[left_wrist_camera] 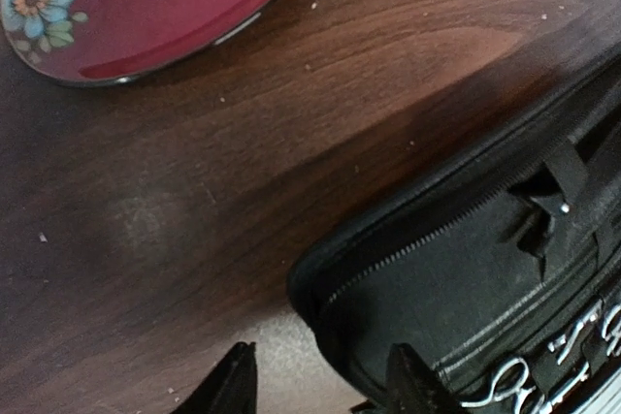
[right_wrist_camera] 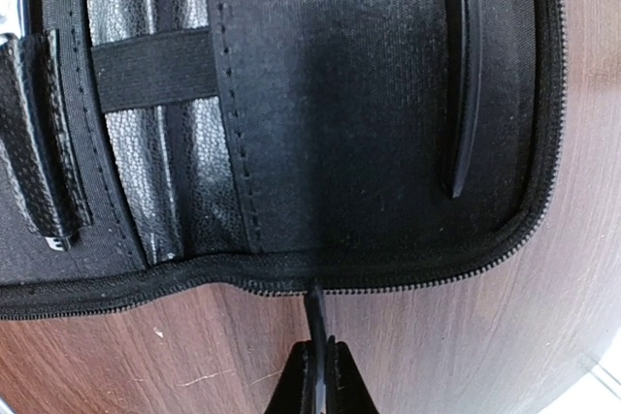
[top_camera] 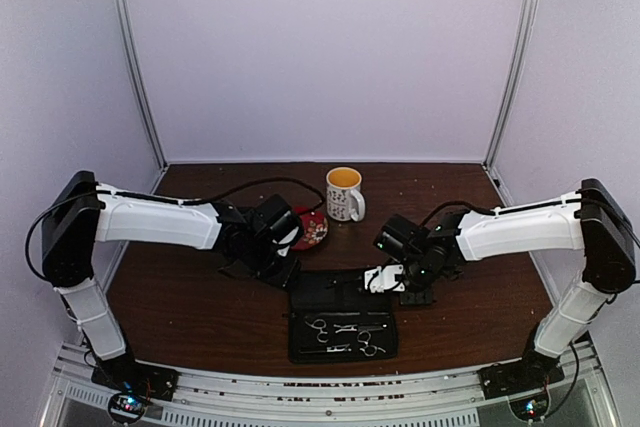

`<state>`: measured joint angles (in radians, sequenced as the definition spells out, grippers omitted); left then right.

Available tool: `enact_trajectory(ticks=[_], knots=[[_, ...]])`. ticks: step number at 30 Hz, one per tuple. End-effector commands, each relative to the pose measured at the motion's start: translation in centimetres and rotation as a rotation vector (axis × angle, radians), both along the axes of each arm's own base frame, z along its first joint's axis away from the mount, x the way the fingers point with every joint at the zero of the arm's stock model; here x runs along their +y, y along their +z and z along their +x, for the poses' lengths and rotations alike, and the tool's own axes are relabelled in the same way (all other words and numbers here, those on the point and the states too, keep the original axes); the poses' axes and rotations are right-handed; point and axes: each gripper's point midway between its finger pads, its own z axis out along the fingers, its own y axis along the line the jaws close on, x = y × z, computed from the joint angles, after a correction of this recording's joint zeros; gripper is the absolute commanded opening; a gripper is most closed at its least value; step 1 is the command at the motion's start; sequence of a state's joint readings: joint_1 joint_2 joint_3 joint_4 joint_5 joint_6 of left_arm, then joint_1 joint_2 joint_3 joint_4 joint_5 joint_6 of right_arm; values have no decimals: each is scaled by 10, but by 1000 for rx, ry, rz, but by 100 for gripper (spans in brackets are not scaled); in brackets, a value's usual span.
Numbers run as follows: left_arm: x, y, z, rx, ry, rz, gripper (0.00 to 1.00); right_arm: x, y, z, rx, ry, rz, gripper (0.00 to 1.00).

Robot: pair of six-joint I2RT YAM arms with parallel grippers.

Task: Sort the hair-cutting tools

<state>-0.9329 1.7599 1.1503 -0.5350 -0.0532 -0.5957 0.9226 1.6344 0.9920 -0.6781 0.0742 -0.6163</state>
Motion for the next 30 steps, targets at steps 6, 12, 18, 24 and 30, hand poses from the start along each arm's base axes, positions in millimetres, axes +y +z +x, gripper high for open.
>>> enact_trajectory(ticks=[6,12,18,24,30], knots=[[-11,-17,9,21,17,-19,21,0,6,7,-40,-24,17,0],[7,-8,15,-15,25,36,0,1,6,7,-31,-23,17,0],[54,5,32,-97,-8,166,0,4,3,4,-5,-20,22,0],[70,0,47,-97,-20,193,0,7,-2,1,26,-14,20,0],[66,-18,42,-41,-24,189,0,10,-17,-6,89,-11,-4,1]])
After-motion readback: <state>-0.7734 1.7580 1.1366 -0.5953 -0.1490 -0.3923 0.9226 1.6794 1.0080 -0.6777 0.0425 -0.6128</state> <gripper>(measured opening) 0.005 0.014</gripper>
